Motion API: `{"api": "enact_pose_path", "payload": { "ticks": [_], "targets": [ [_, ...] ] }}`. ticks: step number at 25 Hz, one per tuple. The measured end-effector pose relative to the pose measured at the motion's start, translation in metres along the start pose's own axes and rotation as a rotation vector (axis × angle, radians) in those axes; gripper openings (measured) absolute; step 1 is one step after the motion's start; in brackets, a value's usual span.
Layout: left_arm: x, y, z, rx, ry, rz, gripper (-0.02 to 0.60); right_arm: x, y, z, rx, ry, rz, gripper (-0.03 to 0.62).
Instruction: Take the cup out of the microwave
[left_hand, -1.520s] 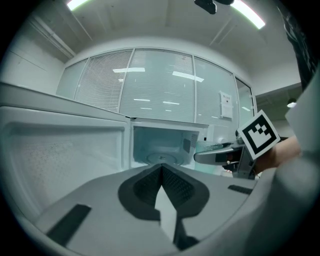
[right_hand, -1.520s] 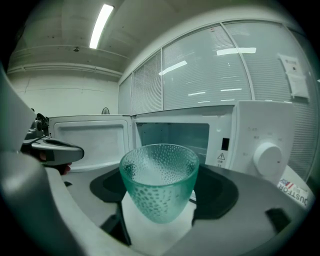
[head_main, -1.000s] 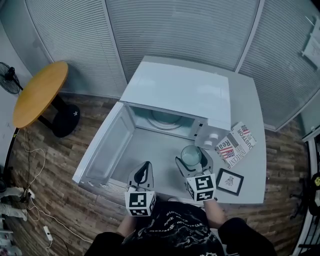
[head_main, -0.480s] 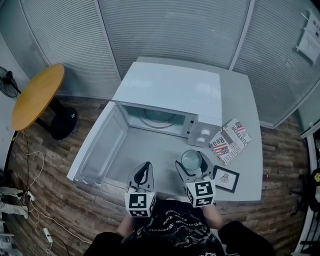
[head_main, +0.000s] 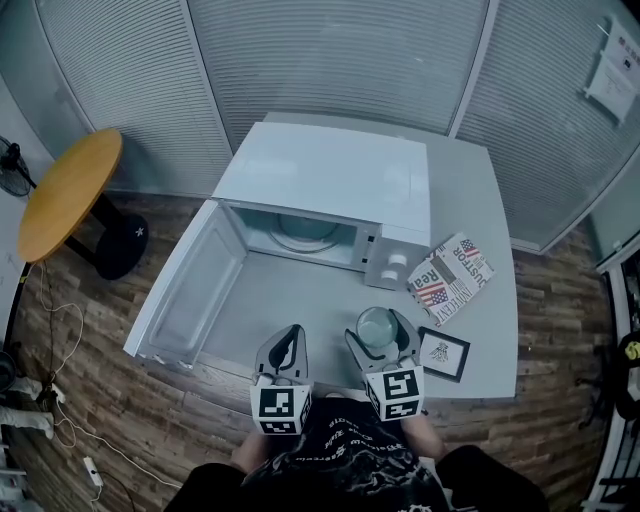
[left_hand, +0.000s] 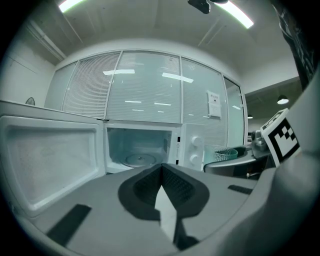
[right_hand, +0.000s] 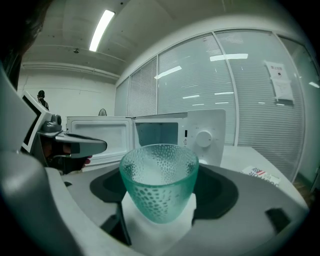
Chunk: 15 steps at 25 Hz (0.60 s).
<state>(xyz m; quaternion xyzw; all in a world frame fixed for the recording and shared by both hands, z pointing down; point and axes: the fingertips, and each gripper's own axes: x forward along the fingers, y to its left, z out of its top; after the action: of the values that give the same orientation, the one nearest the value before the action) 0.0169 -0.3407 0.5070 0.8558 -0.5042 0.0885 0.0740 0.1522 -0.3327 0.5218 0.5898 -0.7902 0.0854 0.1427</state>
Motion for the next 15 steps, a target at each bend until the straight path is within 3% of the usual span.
{"api": "enact_pose_path", "payload": {
  "ticks": [15],
  "targets": [
    [-0.0013,0.0042,-0.0018,0.005,0.006,0.026,0.006,-0.0001,0.0030,-0.0008,-0.012,0.000,0.021,0.387]
  ]
}}
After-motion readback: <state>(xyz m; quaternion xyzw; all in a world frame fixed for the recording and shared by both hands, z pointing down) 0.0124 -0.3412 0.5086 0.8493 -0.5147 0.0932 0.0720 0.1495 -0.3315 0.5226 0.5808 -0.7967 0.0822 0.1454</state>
